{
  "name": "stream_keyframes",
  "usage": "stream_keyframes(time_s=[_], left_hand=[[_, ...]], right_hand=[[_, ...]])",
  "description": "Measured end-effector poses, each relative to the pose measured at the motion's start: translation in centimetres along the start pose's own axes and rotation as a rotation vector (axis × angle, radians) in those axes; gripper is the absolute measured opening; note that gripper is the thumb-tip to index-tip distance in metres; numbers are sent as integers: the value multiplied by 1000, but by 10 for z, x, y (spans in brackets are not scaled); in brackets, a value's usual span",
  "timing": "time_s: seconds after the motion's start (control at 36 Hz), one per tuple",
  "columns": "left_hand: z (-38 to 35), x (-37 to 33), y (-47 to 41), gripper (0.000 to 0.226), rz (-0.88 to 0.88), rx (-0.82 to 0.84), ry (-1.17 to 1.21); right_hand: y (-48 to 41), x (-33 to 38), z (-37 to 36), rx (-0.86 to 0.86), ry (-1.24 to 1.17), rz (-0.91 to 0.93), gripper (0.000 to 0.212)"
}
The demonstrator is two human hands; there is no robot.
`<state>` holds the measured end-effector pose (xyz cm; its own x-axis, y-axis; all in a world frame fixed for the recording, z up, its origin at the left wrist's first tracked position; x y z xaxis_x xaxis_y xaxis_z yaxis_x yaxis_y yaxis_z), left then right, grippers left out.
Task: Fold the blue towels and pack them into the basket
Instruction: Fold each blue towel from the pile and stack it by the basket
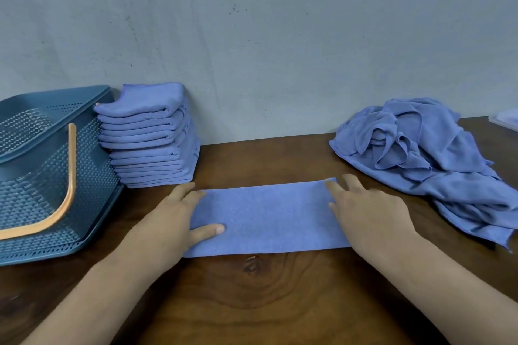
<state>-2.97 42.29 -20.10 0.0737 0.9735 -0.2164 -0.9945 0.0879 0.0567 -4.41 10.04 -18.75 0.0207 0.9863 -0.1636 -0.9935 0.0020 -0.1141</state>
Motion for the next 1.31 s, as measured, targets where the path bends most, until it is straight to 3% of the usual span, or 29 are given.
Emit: stream_keyframes(time_s=[0.06,0.11,0.19,0.31,0.5,0.92,1.11,1.31], left_hand=[[4,-2,0,81,7,-7,-180],[12,-16,1,64,-50,-98,-288],[14,-57,2,49,-202,-198,-128],[-18,-95,-13,59,-312,-48,-24],[-43,-87,-20,67,-347,103,-84],[-34,-52,-21,85,-227,44,-72],[-35,-52,-11,85,-205,27,-100],[-39,-57,21,85,-206,35,-125]], right_hand=[[-2,0,11,-82,-10,-9,71],[-9,13,20,-166,-109,84,72],[-15,44,17,-166,-343,268,57],[-13,65,-16,76,-482,335,68],[-11,62,-30,151,-373,354,74],[-12,35,-40,238,-427,251,91],[-6,34,-39,231,-431,261,94],[17,34,-37,342,-379,331,101]])
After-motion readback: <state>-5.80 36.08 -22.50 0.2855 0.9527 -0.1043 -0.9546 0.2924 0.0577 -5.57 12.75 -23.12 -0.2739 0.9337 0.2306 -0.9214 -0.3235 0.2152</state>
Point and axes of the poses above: each hand's wrist, its own y-axis away from the middle knuckle, its own z-axis out of the back of the hand, x = y × z, the point moved 8 cm from there along -y, towards the middle knuckle, and after that the axes turned 3 degrees about -y, right-handed, at the moved point
